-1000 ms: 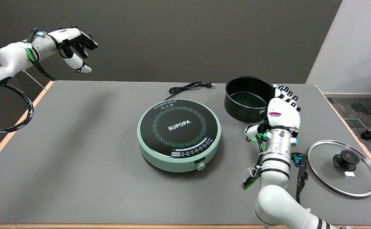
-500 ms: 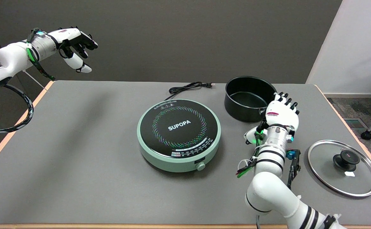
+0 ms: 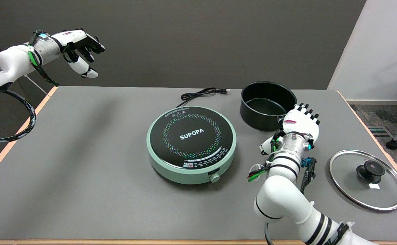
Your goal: Pick up the pot.
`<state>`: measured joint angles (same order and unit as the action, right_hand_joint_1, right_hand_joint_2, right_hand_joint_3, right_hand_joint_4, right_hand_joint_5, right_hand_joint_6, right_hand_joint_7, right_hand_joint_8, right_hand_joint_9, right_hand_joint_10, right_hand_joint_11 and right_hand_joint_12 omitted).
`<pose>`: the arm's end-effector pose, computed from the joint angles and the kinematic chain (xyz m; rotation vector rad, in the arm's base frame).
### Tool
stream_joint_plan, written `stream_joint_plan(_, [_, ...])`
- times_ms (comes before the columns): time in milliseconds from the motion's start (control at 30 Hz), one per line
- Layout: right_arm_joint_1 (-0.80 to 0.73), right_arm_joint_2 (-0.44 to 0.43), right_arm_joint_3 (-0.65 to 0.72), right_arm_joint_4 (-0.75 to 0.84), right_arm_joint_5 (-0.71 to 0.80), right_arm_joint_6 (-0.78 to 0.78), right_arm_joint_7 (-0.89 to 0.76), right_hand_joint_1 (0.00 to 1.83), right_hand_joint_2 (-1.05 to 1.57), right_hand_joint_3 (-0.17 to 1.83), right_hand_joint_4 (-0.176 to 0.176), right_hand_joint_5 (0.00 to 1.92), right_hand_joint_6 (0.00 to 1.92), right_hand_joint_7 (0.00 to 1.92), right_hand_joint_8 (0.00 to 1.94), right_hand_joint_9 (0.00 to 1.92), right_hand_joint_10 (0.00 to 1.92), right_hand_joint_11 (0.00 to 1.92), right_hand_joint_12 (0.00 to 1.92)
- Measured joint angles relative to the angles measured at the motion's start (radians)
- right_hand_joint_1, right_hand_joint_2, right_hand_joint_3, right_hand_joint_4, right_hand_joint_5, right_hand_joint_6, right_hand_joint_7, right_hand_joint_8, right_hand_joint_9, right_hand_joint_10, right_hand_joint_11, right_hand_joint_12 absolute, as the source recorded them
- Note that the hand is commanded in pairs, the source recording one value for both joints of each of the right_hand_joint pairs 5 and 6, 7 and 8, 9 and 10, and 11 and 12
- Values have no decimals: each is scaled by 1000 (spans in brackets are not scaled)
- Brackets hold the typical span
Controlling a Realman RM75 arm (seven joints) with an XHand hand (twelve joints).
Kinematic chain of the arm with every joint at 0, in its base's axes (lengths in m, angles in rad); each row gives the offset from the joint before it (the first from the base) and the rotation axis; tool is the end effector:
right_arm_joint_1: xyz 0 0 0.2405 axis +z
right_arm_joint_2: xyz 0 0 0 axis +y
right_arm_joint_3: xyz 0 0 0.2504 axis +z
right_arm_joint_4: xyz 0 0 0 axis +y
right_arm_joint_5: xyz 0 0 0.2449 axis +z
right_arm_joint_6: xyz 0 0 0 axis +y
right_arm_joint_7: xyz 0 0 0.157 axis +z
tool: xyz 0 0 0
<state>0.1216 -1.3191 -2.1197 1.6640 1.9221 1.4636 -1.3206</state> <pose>-0.2353 -0.3340 0.2970 0.6508 -0.1698 0.2879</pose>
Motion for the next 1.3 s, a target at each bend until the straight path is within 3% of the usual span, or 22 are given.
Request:
stream_joint_plan(400, [57,-7,-1,-19,76,18,-48,1257,-8,700,-176,169,169,169,169,169,169,169,169])
stream_joint_plan(500, [71,-7,-1,-26,97,18,-54,1170,52,669,-176,351,351,351,351,351,351,351,351])
stream_joint_plan(733, [101,-3,0,-39,133,17,-64,1144,55,704,-176,447,447,447,447,447,447,447,447])
stream_joint_plan(1300, [120,13,3,-36,166,47,-81,1169,-64,763,-176,393,393,393,393,393,393,393,393])
